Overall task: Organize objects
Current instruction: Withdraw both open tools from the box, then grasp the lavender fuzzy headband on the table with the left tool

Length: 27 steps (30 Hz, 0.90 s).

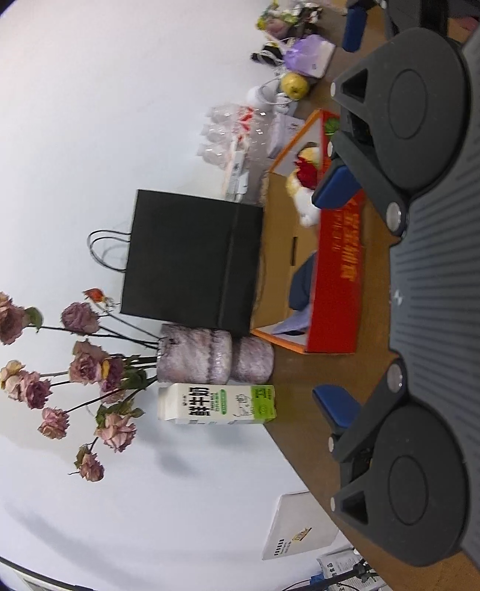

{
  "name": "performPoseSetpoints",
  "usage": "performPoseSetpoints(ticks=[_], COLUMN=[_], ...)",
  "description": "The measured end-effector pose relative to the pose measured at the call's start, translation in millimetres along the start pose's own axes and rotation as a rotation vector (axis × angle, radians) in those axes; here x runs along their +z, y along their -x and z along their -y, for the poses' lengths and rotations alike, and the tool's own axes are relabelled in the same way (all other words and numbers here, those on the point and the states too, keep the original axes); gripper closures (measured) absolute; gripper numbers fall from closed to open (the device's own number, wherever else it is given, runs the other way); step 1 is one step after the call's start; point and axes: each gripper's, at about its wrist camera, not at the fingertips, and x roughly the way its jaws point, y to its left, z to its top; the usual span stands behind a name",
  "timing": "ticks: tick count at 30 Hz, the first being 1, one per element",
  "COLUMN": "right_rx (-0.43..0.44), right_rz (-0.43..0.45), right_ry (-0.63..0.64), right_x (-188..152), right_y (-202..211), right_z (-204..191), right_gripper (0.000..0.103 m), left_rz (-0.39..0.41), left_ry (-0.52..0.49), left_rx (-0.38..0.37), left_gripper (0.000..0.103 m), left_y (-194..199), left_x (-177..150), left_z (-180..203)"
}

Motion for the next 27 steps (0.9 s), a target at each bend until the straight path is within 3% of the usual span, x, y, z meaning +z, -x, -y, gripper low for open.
performPoseSetpoints(ticks=[14,27], right_rx=[0.006,0.000], right_rz=[-0.005,0.005], right_ry=[0.014,0.017], right_x=[-40.5,-59.8], right_y=[43.8,72.6], right_z=[15.1,25.6], right_gripper=[0.000,0.000], left_rz=[-0.116,-0.131], left_ry=[-0.070,-0.076], left_rx=[-0.021,-0.023], left_gripper=[0.000,0.000], left_y=[21.9,47.6], left_x=[-47.9,-61.4], left_z=[-16.8,-31.8])
